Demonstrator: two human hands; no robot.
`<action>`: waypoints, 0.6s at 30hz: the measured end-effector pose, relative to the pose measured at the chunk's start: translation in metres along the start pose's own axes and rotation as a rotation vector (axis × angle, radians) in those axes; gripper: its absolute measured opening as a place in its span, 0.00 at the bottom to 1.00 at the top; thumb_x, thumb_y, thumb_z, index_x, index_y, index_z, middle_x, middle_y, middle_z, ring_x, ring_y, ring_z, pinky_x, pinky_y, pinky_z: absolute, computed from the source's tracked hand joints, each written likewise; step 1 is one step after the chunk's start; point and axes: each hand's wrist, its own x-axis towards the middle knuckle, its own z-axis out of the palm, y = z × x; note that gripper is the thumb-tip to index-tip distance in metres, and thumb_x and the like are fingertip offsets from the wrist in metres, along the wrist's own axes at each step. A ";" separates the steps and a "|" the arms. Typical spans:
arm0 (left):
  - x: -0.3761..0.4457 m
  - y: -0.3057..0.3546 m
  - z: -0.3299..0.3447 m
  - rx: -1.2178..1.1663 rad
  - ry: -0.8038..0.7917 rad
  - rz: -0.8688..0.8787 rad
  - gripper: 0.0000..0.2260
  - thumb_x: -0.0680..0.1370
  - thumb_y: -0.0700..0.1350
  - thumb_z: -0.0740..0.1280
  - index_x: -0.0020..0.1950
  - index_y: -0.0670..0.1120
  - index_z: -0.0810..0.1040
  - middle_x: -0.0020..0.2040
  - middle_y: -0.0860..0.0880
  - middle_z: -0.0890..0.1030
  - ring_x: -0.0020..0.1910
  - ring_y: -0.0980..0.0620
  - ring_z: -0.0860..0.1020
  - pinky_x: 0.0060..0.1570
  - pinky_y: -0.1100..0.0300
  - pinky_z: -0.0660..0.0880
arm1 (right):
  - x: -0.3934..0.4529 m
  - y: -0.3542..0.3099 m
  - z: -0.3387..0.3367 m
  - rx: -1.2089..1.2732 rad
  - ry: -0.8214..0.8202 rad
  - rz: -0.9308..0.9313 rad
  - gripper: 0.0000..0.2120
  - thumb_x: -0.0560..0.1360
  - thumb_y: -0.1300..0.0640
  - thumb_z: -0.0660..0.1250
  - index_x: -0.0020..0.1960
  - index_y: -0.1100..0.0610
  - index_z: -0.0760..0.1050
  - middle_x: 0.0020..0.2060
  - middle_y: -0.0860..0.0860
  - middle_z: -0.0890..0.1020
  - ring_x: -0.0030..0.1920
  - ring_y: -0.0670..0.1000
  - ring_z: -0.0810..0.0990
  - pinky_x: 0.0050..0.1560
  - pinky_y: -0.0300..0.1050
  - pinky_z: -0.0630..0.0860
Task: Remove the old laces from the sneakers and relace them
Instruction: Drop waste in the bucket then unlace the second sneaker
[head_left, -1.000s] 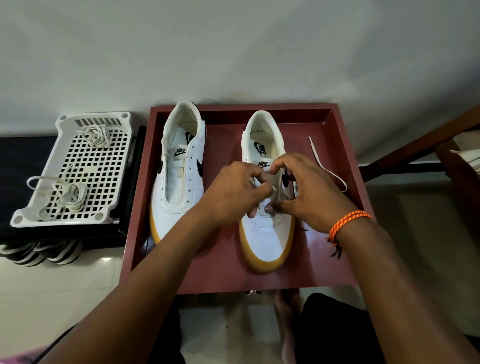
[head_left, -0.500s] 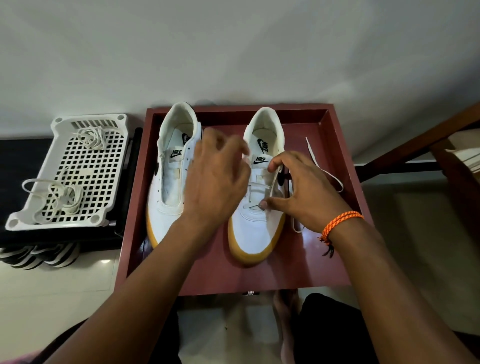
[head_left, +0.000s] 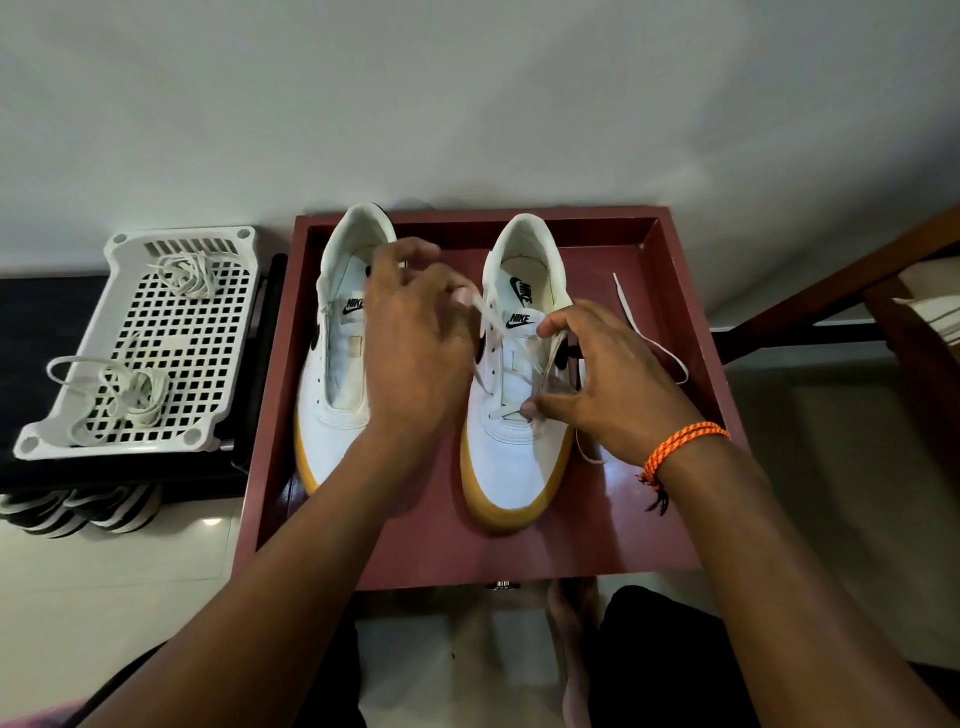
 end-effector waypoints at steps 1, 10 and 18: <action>0.002 0.000 -0.003 0.026 0.027 -0.018 0.08 0.77 0.37 0.67 0.50 0.47 0.84 0.66 0.48 0.75 0.63 0.48 0.76 0.57 0.47 0.78 | 0.000 0.000 0.000 -0.005 -0.002 -0.004 0.33 0.64 0.52 0.86 0.63 0.48 0.75 0.64 0.41 0.74 0.62 0.51 0.75 0.61 0.49 0.76; -0.030 -0.001 0.020 0.346 -0.412 0.290 0.06 0.81 0.52 0.69 0.53 0.56 0.86 0.86 0.50 0.58 0.84 0.39 0.55 0.75 0.37 0.61 | 0.000 0.003 0.001 0.000 0.004 -0.042 0.28 0.68 0.55 0.82 0.64 0.48 0.75 0.63 0.42 0.74 0.61 0.50 0.76 0.60 0.52 0.79; 0.001 -0.003 0.001 0.092 0.004 0.032 0.07 0.79 0.44 0.65 0.50 0.50 0.83 0.70 0.49 0.76 0.67 0.44 0.74 0.59 0.41 0.76 | 0.000 0.000 -0.001 0.000 -0.007 -0.013 0.32 0.64 0.51 0.86 0.63 0.46 0.75 0.61 0.39 0.73 0.60 0.49 0.76 0.59 0.51 0.78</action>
